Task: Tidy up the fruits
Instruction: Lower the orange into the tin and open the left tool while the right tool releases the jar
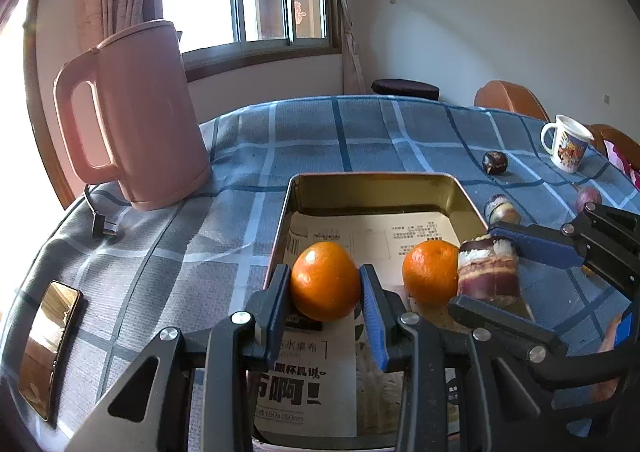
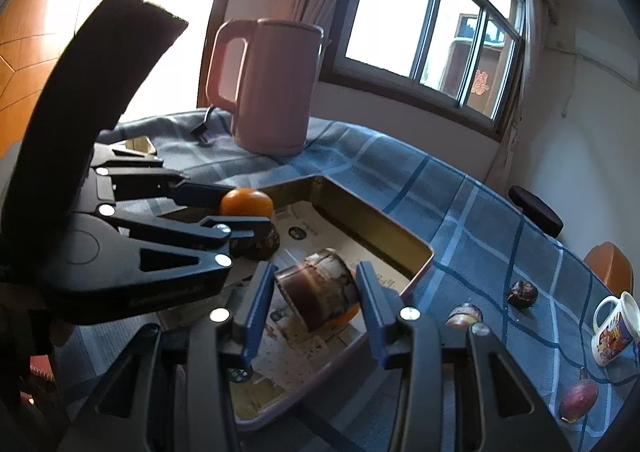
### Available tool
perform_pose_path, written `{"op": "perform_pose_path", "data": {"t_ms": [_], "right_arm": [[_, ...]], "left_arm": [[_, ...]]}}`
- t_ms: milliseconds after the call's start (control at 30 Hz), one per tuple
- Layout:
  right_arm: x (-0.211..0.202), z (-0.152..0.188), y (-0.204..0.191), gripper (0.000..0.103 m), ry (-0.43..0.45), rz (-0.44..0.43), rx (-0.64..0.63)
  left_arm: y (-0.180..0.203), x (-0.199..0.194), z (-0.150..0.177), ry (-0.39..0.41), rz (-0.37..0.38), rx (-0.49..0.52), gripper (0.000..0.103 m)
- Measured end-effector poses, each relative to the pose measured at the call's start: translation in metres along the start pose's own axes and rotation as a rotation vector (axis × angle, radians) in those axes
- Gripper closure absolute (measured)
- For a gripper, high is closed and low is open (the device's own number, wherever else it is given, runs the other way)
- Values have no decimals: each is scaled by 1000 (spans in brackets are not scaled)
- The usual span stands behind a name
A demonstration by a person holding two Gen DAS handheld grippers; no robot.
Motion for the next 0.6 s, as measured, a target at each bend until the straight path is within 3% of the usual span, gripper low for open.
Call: {"op": "perform_pose_path", "data": {"t_ms": [600], "right_arm": [[13,8,-1,57,-74,-24,11]], "left_arm": [[5,6,5,-44,-7,38,66]]}}
Point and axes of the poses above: each gripper's, at about its wrist camera, not at the fingertips, and x roughly the way its jaws point, y to its right, z to its underside, the point moved 8 cm from there along x, roughly the way its jaws point, and after that the axes turned 9 degrees about y, right-handed, at the moved point
